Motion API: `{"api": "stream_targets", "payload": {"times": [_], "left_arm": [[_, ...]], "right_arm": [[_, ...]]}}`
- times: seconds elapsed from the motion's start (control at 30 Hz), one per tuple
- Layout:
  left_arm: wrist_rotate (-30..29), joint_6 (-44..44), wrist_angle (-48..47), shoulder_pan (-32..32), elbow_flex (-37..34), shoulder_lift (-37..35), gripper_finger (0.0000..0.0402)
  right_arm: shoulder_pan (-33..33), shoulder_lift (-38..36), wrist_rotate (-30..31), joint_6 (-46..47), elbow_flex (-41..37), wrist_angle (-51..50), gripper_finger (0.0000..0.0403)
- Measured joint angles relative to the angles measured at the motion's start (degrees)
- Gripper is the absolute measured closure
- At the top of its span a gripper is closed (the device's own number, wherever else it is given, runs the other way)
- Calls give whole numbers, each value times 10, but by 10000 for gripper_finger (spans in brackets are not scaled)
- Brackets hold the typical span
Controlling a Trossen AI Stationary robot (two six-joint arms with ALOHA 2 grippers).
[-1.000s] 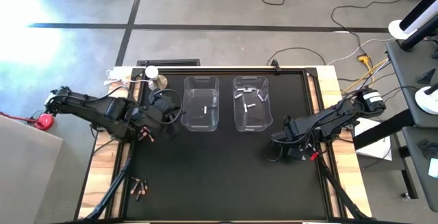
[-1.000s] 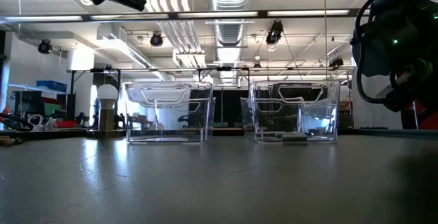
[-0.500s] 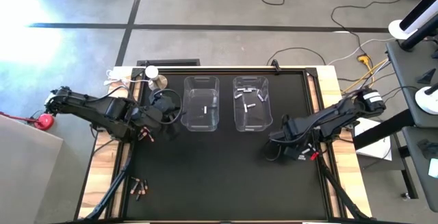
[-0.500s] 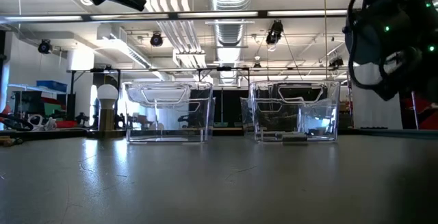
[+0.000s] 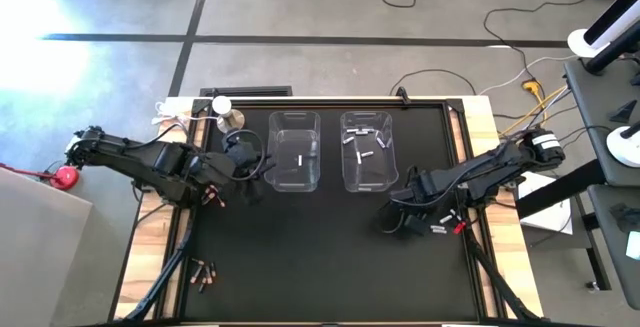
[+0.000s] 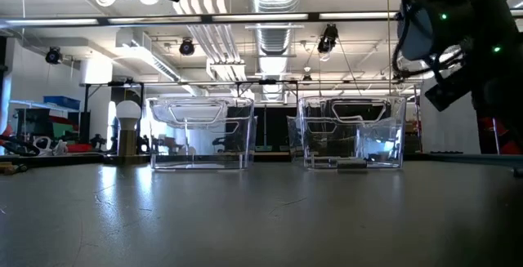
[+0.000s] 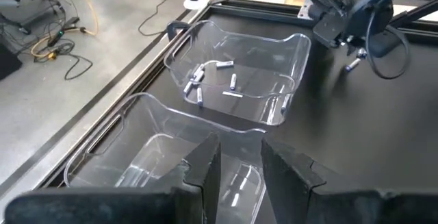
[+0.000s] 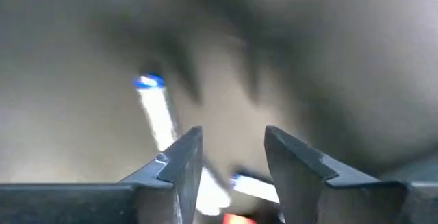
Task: Sort batteries
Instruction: Put the white battery into the right transparent bin
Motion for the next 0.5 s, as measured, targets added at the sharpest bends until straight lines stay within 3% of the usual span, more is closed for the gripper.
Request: {"api": "stream_targets", "payload": {"times": [0.1, 0.27, 0.5], "left_arm": [[1, -1, 1, 0, 0, 0, 315], [16, -1, 1, 0, 0, 0, 315], [18, 11, 1, 0, 0, 0, 315]], "right_arm": [[15, -5, -43, 18, 18, 30, 248], [88, -7, -65, 47, 61, 60, 233], [211, 33, -8, 162, 68, 68, 212]]}}
